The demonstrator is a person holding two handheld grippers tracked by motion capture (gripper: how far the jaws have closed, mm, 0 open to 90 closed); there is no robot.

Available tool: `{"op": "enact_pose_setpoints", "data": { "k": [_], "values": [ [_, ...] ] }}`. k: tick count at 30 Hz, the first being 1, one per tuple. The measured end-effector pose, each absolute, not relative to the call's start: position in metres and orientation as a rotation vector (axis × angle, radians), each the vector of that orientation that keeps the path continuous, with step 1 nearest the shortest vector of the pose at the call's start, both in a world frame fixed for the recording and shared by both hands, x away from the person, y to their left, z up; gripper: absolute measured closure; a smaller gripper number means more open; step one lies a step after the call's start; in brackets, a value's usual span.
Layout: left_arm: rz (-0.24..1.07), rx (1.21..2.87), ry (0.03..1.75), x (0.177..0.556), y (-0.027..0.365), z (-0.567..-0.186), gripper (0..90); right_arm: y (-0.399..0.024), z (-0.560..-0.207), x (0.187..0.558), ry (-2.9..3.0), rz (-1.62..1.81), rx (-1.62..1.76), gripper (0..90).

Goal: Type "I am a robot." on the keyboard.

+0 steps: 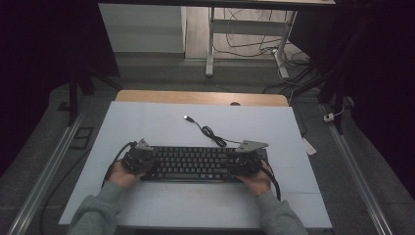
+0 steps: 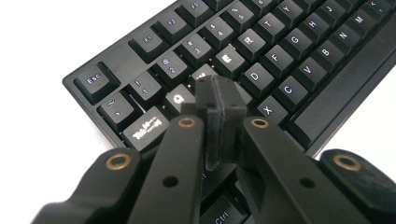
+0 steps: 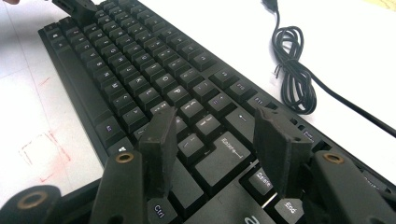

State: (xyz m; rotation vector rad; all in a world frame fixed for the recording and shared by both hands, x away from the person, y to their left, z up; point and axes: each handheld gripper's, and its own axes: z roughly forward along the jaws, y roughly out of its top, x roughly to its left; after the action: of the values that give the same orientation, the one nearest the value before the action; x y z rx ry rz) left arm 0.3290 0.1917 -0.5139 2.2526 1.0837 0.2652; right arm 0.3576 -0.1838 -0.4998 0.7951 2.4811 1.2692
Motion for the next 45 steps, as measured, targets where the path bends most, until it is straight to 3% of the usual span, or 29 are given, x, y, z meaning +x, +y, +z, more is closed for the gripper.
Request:
{"op": "enact_pose_setpoints", "data": {
  "k": [9,18,21,29,36,45],
  "values": [
    [0.291,2.262,1.079,0.329,0.189,-0.516,88.8,-0.184,-0.500,0.358,2.484,1.266,0.793,49.9],
    [0.327,2.115,1.064,0.322,0.195,-0.498,88.3,-0.185,-0.499,0.358,2.478,1.272,0.796,49.9],
    [0.316,2.084,1.060,0.321,0.197,-0.495,82.1,-0.185,-0.499,0.358,2.477,1.273,0.796,49.9],
    [0.310,2.010,1.088,0.319,0.200,-0.490,45.3,-0.187,-0.498,0.358,2.472,1.268,0.805,49.7],
    [0.299,2.004,1.101,0.321,0.201,-0.491,37.7,-0.192,-0.497,0.356,2.456,1.287,0.833,49.6],
    [0.294,2.009,1.103,0.324,0.202,-0.491,34.9,-0.194,-0.496,0.352,2.451,1.305,0.842,49.6]
  ]
}}
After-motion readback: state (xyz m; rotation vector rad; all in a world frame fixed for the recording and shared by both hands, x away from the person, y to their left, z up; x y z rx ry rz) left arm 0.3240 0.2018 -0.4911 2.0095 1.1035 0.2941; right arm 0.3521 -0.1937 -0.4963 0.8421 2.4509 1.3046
